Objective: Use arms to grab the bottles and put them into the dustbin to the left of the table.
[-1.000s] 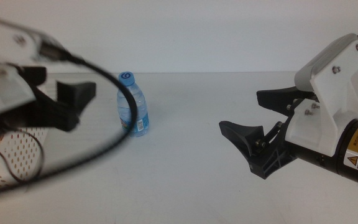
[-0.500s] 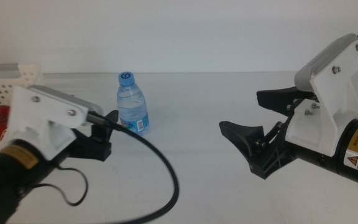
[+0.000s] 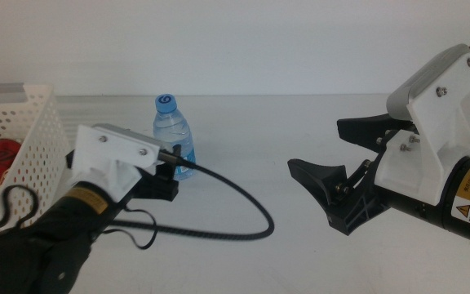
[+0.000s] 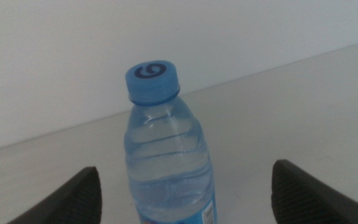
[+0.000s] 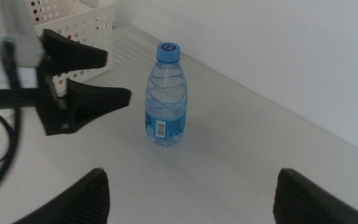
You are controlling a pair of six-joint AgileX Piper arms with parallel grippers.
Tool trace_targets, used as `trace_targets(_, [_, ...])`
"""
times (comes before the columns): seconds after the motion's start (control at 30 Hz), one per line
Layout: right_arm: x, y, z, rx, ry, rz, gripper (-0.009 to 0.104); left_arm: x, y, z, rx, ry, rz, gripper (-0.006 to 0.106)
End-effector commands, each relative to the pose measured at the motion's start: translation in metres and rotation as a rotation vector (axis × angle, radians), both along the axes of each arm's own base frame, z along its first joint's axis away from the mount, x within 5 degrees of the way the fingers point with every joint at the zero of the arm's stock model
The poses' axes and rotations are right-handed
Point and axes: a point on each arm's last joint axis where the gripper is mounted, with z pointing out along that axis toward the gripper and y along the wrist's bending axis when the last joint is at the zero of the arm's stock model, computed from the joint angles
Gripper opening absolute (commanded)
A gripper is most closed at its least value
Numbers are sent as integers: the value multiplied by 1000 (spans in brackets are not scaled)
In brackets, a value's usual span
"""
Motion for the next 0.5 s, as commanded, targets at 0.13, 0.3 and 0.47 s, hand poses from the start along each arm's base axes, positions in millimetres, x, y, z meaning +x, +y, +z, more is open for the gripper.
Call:
trace_targets(0.13, [-2,1,18,63,-92,18,74,25,-11,12,-58,-112,7,90])
trace_targets(0.3, [-2,1,18,63,-92,18,74,40,-12,6,-55,-103,24,90])
trace_targets(0.47, [-2,1,18,63,-92,19,74,56,-14,5,-55,-115,33,90])
